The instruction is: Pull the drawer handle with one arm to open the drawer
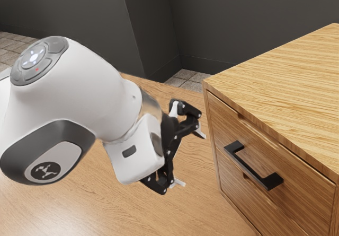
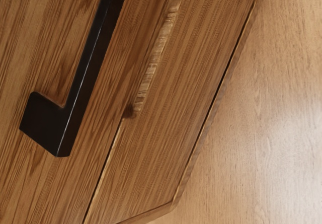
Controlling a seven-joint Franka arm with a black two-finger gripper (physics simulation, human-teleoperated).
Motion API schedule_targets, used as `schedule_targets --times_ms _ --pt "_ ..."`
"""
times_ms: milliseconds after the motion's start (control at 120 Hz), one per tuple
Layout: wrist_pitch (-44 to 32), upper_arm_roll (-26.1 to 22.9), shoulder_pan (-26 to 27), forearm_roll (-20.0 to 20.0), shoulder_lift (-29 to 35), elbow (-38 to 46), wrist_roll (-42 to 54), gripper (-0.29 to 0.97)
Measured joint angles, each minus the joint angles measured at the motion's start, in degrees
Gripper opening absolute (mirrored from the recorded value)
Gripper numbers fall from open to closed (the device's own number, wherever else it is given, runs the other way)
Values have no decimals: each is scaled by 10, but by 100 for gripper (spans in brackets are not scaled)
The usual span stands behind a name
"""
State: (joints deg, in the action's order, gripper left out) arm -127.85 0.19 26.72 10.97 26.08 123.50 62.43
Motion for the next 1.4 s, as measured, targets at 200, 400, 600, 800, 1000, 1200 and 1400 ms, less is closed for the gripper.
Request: schedule_targets --times_ms 200,400,600,800,1000,1200,1400 --pt "-22 -1 44 0 2 1 111 68" --pt "-37 -1 55 -2 -34 -11 190 68" --pt "-48 4 49 -17 -71 -26 247 68" --pt "-52 7 34 -34 -91 -26 287 69" --pt "-54 7 25 -44 -89 -19 316 69" --pt "-53 8 18 -51 -57 8 335 64" --pt "-48 7 18 -54 -22 32 344 63"
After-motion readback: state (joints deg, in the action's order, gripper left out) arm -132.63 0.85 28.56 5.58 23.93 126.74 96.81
